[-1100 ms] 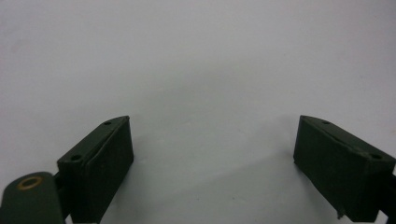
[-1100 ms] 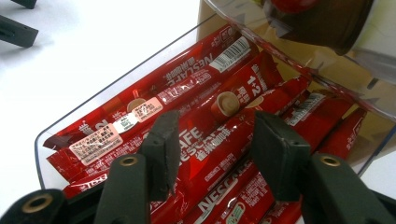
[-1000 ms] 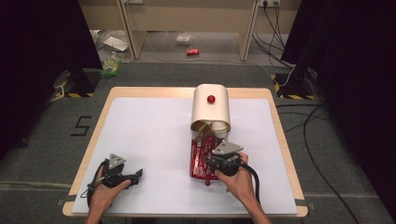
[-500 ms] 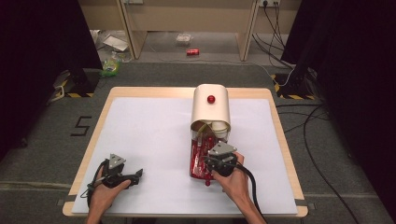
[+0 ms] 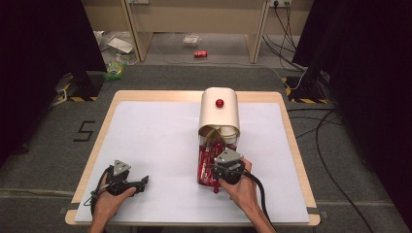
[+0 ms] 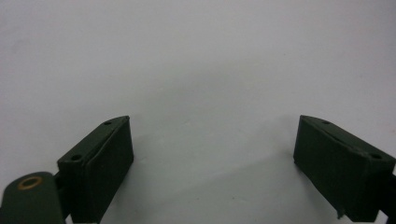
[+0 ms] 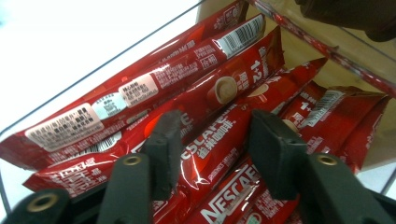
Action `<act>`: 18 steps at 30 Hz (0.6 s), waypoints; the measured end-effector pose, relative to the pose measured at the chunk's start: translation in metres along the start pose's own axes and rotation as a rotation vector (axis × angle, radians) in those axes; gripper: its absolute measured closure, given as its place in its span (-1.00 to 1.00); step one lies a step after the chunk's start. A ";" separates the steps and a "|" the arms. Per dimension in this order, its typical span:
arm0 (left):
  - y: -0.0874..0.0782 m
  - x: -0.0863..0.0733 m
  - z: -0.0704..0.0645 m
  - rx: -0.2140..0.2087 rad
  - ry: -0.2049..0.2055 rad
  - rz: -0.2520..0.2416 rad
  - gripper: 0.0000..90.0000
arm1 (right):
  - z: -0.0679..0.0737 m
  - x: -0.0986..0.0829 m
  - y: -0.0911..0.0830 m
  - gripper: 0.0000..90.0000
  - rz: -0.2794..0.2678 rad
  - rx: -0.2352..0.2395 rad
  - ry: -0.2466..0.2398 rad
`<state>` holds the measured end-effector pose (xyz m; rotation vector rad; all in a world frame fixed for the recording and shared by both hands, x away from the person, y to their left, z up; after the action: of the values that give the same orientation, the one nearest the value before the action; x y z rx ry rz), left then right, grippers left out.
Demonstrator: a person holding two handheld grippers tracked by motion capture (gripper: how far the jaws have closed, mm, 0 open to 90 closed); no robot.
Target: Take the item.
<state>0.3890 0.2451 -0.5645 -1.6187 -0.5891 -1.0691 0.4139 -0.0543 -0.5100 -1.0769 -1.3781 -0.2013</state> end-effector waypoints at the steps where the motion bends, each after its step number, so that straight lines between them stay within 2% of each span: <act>1: 0.000 0.000 0.000 0.000 0.000 0.000 -0.75 | 0.000 0.000 0.000 0.32 0.000 -0.001 -0.003; 2: 0.000 0.000 0.000 0.000 0.000 0.000 -0.75 | 0.000 0.000 0.000 0.32 0.000 -0.001 -0.003; 5: 0.000 0.000 0.000 0.000 0.000 0.000 -0.75 | -0.001 0.000 0.000 0.49 -0.003 0.003 0.019; 7: 0.000 0.000 0.000 0.001 -0.002 -0.002 -0.75 | -0.002 0.000 -0.001 0.63 -0.009 0.003 0.014; 8: 0.000 0.000 0.000 0.001 -0.002 -0.002 -0.75 | -0.002 0.000 -0.001 0.63 -0.009 0.003 0.014; 9: 0.000 0.000 0.000 0.001 -0.002 -0.001 -0.75 | -0.003 0.002 -0.002 0.75 -0.021 0.004 0.015; 10: 0.000 0.000 0.000 -0.001 -0.001 -0.001 -0.75 | -0.005 0.004 -0.003 0.82 -0.033 0.017 0.036; 12: 0.000 0.000 0.000 -0.001 0.000 0.000 -0.75 | -0.007 0.004 -0.006 0.85 -0.029 0.026 0.049; 18: 0.000 0.000 0.000 -0.002 0.000 0.000 -0.75 | -0.010 0.012 -0.015 0.88 -0.040 0.036 0.037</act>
<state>0.3890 0.2453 -0.5645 -1.6204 -0.5886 -1.0696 0.4137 -0.0644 -0.4909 -1.0117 -1.3657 -0.2243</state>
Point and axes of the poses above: each handheld gripper's, and its own axes: y roughly forward along the jaws, x roughly out of its top, z roughly to its left, the point moved 9 cm from there along y, roughly forward along the jaws, and after that the axes turned 12 degrees about -z, right-handed, at the moved point
